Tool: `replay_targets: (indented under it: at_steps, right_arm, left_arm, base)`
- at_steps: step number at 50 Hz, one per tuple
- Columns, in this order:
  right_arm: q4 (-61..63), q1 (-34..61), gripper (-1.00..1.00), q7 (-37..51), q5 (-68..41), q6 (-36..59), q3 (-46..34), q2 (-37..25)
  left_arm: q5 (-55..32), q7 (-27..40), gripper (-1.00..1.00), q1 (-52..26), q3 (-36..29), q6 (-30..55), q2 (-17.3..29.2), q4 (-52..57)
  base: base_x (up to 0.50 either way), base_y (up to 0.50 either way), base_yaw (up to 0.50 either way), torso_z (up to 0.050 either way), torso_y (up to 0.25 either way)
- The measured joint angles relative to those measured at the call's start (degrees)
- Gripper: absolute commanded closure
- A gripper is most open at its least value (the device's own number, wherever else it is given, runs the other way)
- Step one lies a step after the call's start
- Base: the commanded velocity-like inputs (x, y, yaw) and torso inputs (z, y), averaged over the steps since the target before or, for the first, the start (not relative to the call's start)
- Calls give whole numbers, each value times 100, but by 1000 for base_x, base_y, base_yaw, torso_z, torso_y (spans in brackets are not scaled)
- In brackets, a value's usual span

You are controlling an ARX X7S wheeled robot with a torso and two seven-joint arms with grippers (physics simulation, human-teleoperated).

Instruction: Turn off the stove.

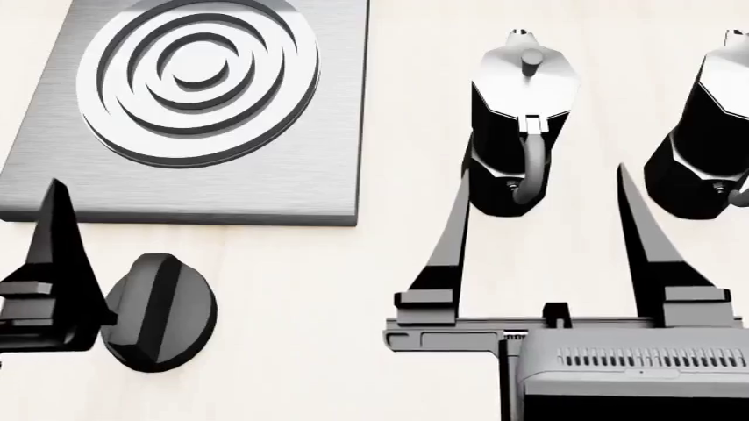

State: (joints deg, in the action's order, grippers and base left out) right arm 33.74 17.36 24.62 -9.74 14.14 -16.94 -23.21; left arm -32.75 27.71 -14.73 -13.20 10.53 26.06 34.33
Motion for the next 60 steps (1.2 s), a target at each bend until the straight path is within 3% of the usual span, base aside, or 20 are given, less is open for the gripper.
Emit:
replay_targets:
  at_steps: [60]
  right_arm:
    - [558,479,-100,3,-113,496,-33,-131]
  left_arm:
    - [-405,303,-100,-507,87,342,127,605]
  base:
    - [0,0,0,0,0]
